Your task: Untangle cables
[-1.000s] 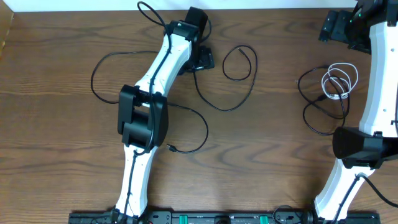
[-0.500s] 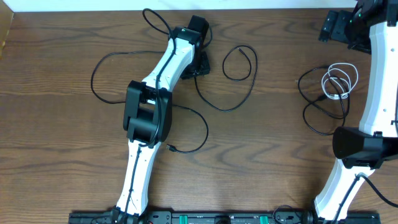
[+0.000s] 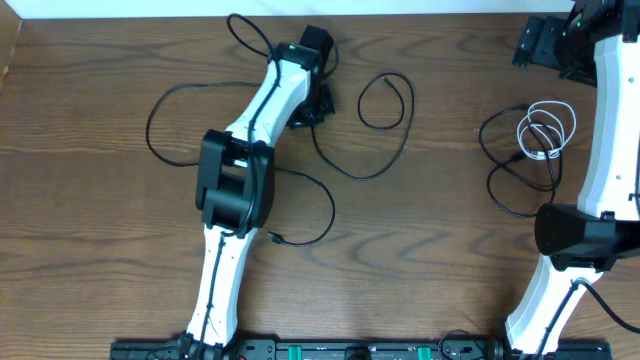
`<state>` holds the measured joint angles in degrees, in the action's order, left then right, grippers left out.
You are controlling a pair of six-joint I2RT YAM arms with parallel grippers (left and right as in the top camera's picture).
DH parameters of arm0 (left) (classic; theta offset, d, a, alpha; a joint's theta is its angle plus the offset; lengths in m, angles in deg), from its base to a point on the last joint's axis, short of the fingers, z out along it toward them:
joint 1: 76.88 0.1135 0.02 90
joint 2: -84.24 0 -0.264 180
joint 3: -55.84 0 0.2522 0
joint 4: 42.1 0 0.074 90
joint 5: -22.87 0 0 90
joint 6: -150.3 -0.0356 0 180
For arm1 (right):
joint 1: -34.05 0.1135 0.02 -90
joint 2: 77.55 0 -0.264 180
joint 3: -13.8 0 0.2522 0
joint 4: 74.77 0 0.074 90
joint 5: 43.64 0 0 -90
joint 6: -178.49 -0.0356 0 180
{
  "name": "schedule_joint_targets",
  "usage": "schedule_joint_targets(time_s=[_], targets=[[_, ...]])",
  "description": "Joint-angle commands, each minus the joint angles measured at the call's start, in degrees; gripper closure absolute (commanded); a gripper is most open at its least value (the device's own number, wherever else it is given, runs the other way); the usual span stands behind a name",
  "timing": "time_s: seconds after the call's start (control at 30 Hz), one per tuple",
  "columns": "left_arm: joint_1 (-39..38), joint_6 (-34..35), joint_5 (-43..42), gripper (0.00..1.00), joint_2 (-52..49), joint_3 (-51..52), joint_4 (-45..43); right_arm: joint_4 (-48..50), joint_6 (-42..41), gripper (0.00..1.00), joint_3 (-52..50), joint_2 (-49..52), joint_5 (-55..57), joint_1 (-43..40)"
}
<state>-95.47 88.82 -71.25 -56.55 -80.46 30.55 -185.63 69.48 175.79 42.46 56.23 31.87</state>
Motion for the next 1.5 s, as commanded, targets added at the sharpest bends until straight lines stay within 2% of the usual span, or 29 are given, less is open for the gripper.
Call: schedule_joint_targets(time_s=[0.0,0.33,0.57,0.7,0.83,1.03,1.17,1.37,1.4,1.47], targets=[[2.75,0.02,0.79,0.92,8.55,-0.35,1.36,-0.17,0.42,0.01,0.13,0.35,0.04,0.24],[14.49,-3.89,0.81,0.92,26.27,-0.35,6.99,-0.17,0.44,0.01,0.13,0.37,0.04,0.24],[26.82,-3.87,0.83,0.92,36.02,-0.35,12.35,-0.17,0.42,0.01,0.13,0.35,0.04,0.24],[35.47,-3.76,3.61,0.93,39.85,-0.35,14.34,-0.17,0.42,0.01,0.13,0.35,0.04,0.24],[44.11,-3.74,5.68,0.93,41.27,-0.35,16.17,-0.17,0.42,0.01,0.13,0.37,0.04,0.24],[55.58,-0.07,5.88,0.93,40.68,0.39,17.4,-0.17,0.42,0.01,0.13,0.37,0.04,0.24],[60.74,3.02,6.75,0.93,39.98,1.4,17.4,-0.17,0.42,0.01,0.13,0.37,0.04,0.24],[64.35,3.32,6.75,0.92,37.53,5.2,15.91,-0.17,0.42,0.01,0.13,0.35,0.04,0.24],[64.32,3.32,6.75,0.83,36.96,6.1,14.99,-0.17,0.42,0.01,0.13,0.37,0.04,0.24],[64.32,3.32,6.71,0.35,35.58,8.09,13.77,-0.17,0.42,0.01,0.13,0.37,0.04,0.24]])
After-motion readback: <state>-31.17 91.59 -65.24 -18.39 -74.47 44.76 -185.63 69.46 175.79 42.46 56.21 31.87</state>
